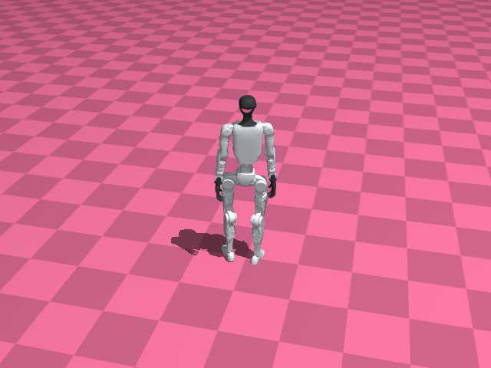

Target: Upper body actions

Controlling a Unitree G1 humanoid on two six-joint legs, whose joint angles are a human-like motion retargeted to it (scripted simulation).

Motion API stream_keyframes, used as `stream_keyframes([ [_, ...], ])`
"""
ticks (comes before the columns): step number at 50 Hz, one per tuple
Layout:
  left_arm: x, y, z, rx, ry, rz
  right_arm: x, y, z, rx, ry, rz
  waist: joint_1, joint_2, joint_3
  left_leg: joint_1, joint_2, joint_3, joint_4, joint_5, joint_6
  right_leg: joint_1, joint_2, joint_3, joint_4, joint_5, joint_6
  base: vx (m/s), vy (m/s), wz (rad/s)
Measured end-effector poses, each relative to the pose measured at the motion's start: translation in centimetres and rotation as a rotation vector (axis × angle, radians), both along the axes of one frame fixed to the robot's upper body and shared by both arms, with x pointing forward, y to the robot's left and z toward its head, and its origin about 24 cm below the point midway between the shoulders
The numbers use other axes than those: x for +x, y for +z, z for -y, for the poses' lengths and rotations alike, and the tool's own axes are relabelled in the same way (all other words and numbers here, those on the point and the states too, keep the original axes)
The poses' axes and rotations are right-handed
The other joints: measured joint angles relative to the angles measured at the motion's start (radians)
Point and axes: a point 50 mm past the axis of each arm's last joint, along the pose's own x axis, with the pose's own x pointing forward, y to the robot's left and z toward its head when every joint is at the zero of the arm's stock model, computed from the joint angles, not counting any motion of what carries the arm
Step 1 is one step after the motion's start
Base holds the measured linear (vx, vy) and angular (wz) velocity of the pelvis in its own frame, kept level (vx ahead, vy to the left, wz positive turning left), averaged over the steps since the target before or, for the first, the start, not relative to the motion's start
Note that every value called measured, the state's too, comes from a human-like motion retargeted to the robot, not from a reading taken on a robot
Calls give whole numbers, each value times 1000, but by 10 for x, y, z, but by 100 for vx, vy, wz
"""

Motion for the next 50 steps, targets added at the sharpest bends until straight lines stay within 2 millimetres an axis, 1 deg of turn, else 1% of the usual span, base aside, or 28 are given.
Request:
stream_keyframes([
  [6, 2, 0, -3, 10, 1, 5, -7, 0, 0, -4, -35, -22, -2, 3, 8, 1, 5, 3, -3, 5, -3, -1, 5, 1, 0, 5, -6, 2, 4, -2],
  [13, 0, 0, -3, 7, 9, -1, -20, 1, 3, -31, -27, -58, -6, 9, 6, -1, 9, 5, -7, 9, -5, -3, 8, 3, -2, 10, -9, 6, 9, -1],
  [18, 0, 0, -3, 7, 7, 1, -26, 2, 5, -27, -55, -57, -7, 11, 9, 0, 9, 4, -7, 10, -6, -3, 8, 2, 0, 13, -11, 6, 15, 0],
  [25, 5, 0, -2, 1, 8, 8, -35, 4, 13, -51, -95, -65, 0, 18, 7, -1, 8, 5, -10, 11, -7, -7, 7, 3, 0, 19, -13, 1, 17, -1],
  [29, 9, 0, -3, 5, 4, 22, -38, 4, 13, -48, -113, -79, 4, 12, 5, -3, 4, -2, -12, 14, -7, -4, 3, -6, -2, 21, -14, 0, 2, 7],
  [35, 12, 0, -4, 8, 11, 36, -33, 3, 11, -39, -105, -64, 8, 2, 10, -3, 1, -11, -14, 19, -7, 3, 3, -17, -3, 24, -16, 0, -1, 3],
  [45, 2, 1, -4, 10, 18, 4, -18, 1, 9, -27, -79, -9, 6, -2, 13, -6, 5, -8, -16, 22, -9, 1, 5, -18, -5, 33, -19, 0, 0, 0],
  [50, -1, 1, -3, 10, 29, -4, -17, 1, 8, -15, -77, 1, 4, -4, 12, -7, 7, -8, -16, 23, -10, 1, 6, -17, -5, 35, -20, 2, -6, 1],
])
